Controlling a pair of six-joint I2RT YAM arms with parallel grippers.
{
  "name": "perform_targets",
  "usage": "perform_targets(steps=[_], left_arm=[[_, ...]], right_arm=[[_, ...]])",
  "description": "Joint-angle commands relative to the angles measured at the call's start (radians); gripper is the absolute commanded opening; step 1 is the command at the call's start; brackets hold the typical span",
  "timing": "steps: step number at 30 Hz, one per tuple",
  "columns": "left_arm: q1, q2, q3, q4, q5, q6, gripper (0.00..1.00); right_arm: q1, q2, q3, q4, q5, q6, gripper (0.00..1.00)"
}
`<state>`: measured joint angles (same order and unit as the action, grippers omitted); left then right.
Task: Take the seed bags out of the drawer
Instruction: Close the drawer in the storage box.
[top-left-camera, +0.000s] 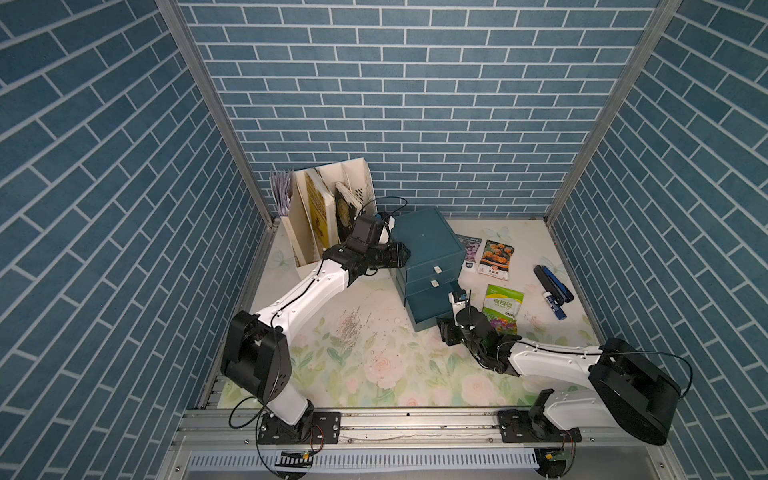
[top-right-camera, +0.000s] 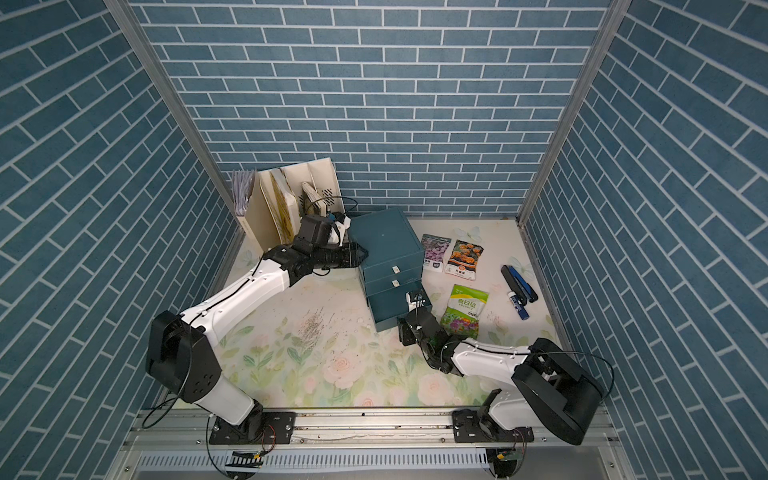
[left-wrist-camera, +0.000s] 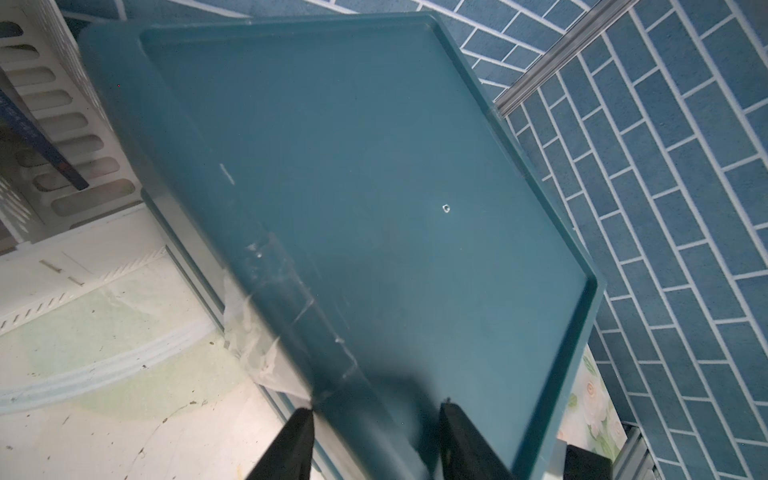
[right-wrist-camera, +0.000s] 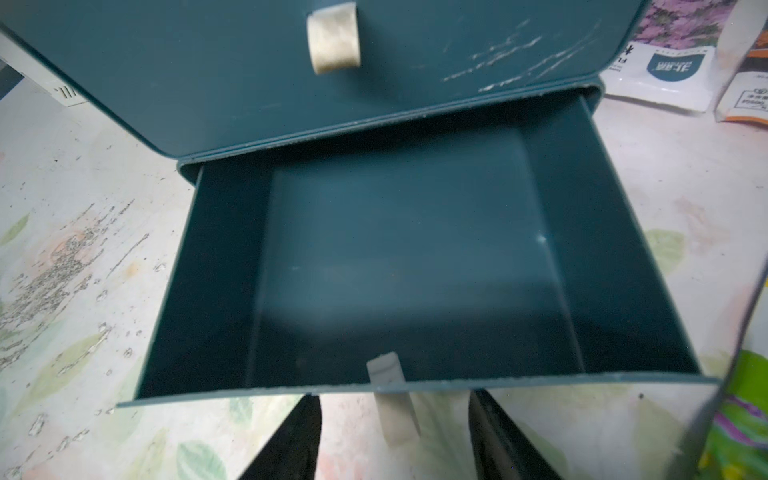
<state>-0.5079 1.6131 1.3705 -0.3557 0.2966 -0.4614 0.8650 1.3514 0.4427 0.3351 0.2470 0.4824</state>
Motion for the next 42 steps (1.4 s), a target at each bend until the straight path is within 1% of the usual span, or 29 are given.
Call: perform_targets(steps=[1, 19, 26, 34, 42], left_arm=[[0.005, 0.057, -0.026, -0.193, -0.022, 0.035, 0.52], [0.004, 0.07, -0.011, -0.216, -0.021, 0.04, 0.52], [0.006, 0.068, -0.013, -0.221, -0.022, 0.044, 0.52], [0.006, 0.07, -0.01, -0.221, -0.023, 0.044, 0.52], [0.008, 0.07, -0.017, -0.224, -0.023, 0.041, 0.52]], right_arm=[[-0.014, 0.027, 0.032, 0.071, -0.011, -0.046, 0.6], [-0.058, 0.187, 0.058, 0.309, -0.011, -0.079, 0.59], [-0.067, 0.231, 0.08, 0.365, 0.011, -0.089, 0.59], [-0.081, 0.3, 0.127, 0.404, -0.003, -0.108, 0.58], [-0.086, 0.355, 0.136, 0.462, 0.003, -0.098, 0.58]])
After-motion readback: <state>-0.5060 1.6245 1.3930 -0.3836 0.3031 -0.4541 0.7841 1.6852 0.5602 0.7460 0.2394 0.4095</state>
